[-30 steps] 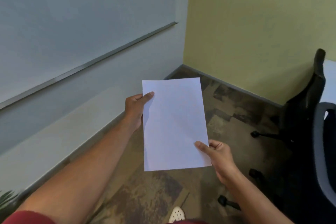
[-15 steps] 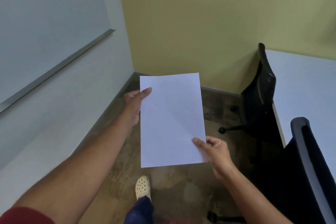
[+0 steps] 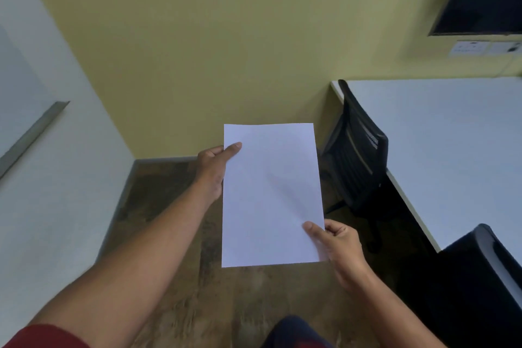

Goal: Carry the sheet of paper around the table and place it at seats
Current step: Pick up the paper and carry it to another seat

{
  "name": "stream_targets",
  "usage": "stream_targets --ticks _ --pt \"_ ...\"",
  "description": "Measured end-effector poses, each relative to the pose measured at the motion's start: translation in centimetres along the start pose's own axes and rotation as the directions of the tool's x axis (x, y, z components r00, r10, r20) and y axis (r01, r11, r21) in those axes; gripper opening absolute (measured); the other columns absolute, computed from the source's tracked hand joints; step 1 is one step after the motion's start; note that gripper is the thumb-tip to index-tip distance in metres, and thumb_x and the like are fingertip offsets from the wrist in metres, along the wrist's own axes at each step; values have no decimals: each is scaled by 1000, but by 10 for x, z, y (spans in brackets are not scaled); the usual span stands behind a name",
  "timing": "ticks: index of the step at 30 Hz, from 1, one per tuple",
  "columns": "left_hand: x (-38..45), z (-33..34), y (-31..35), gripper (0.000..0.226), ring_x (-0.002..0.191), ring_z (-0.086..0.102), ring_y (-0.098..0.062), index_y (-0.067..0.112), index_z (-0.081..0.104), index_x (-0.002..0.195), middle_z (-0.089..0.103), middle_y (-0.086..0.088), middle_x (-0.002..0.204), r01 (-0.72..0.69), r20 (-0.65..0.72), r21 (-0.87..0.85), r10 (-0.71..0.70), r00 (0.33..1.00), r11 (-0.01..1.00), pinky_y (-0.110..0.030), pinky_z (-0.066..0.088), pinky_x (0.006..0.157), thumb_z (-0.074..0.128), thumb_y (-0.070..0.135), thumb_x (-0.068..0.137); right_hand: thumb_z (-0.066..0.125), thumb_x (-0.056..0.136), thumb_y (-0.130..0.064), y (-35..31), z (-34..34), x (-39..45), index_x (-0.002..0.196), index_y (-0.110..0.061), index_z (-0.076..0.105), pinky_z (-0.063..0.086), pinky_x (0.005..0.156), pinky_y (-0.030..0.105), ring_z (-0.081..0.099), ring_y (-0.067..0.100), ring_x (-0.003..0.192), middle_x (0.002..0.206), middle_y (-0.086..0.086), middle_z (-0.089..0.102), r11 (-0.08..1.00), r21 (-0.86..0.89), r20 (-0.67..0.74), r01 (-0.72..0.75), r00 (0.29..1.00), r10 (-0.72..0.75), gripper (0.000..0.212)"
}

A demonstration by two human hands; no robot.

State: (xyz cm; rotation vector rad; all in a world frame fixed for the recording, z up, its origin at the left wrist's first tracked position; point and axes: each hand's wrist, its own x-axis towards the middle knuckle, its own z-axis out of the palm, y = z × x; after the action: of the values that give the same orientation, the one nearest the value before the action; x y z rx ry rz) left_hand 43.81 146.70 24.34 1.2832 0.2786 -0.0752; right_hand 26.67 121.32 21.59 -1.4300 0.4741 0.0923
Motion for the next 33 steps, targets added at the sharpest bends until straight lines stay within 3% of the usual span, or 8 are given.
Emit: stream_targets --ticks 7,12,17,20,25,31,33 --pt "87 47 10 23 81 75 -30 -3 79 96 81 -19 96 -1 101 40 -3 995 999 -45 62 82 88 17 90 79 95 -16 -27 7 56 101 0 82 64 93 59 82 37 95 102 16 84 998 55 -82 18 997 -14 17" --pt "193 117 6 20 86 74 -33 -2 79 93 80 -22 98 51 166 65 -61 984 997 -50 63 85 87 16 90 80 94 -17 -49 -8 156 102 0 82 64 93 58 82 36 94 101 16 84 995 93 -182 28 983 -10 18" --pt "273 189 32 21 79 76 -29 -4 79 97 81 -18 94 15 236 106 -39 971 994 -42 65 77 86 14 91 82 93 -16 -96 -20 233 97 -1 83 68 81 45 82 35 91 96 14 85 996 79 -240 50 970 -30 15" --pt "320 240 46 22 76 76 -29 -4 79 97 81 -18 94 6 290 87 -31 957 996 -39 65 72 86 15 91 84 92 -22 -132 -37 276 95 -5 84 67 87 49 82 34 91 96 11 85 996 37 -282 76 957 -63 17" --pt "379 303 45 33 82 76 -30 -10 77 107 81 -20 99 32 370 97 -66 927 995 -44 64 79 87 16 91 83 91 -24 -162 -53 321 97 -6 84 64 92 58 81 39 94 98 13 84 995 79 -342 53 939 -22 19" --pt "470 418 36 24 77 78 -29 -4 79 105 81 -19 99 90 547 85 -122 828 992 -37 64 69 86 15 91 84 91 -21 -206 -74 397 98 -6 85 65 88 47 83 32 90 98 13 85 987 134 -526 88 851 -4 17" --pt "503 465 34 24 76 78 -28 -5 79 106 82 -19 98 128 636 131 -182 750 983 -37 65 68 85 13 92 84 90 -23 -216 -78 430 95 -8 85 65 87 47 83 30 87 96 11 85 985 153 -634 86 773 31 16"
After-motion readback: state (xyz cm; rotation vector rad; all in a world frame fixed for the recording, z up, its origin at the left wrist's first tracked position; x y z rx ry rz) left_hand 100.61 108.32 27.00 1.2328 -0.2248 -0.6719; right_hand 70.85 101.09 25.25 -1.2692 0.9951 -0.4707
